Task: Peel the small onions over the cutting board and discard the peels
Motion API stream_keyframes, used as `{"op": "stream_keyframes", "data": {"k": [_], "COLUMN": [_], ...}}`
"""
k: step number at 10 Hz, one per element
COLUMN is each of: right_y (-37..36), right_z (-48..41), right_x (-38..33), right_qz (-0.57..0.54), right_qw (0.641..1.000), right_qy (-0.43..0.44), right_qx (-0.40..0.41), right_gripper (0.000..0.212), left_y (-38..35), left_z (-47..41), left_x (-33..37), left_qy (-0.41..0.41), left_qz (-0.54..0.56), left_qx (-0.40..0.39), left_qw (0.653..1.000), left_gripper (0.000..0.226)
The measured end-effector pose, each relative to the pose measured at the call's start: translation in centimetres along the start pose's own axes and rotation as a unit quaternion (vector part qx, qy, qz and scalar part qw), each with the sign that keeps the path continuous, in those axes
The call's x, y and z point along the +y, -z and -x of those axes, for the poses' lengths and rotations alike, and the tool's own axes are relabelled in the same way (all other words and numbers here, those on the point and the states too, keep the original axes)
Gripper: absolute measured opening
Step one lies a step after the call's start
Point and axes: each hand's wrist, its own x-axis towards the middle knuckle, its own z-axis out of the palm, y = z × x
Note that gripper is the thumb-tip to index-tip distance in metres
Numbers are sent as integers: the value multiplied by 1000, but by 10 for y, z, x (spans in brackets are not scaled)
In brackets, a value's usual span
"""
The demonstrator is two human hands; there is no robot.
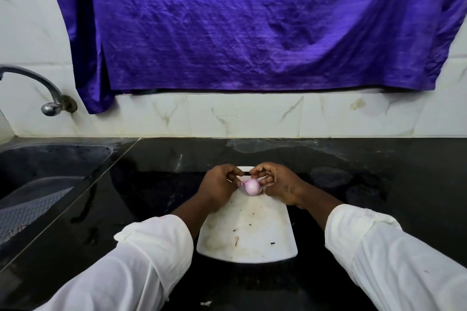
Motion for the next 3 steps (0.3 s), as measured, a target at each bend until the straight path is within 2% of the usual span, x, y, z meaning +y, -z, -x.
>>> {"op": "stream_keyframes", "data": {"k": [3], "right_y": [3], "right_z": [5], "right_x": [-8], "right_qz": [23], "right_qw": [1000], "right_qy": [-13], "right_qx": [6], "right_gripper": [51], "left_y": [2], "left_z": [1], "left_x": [-1], "left_qy": [15], "left_qz": [8], "left_qx": [-7], "left_qw": [1000], "left_gripper": [26]}}
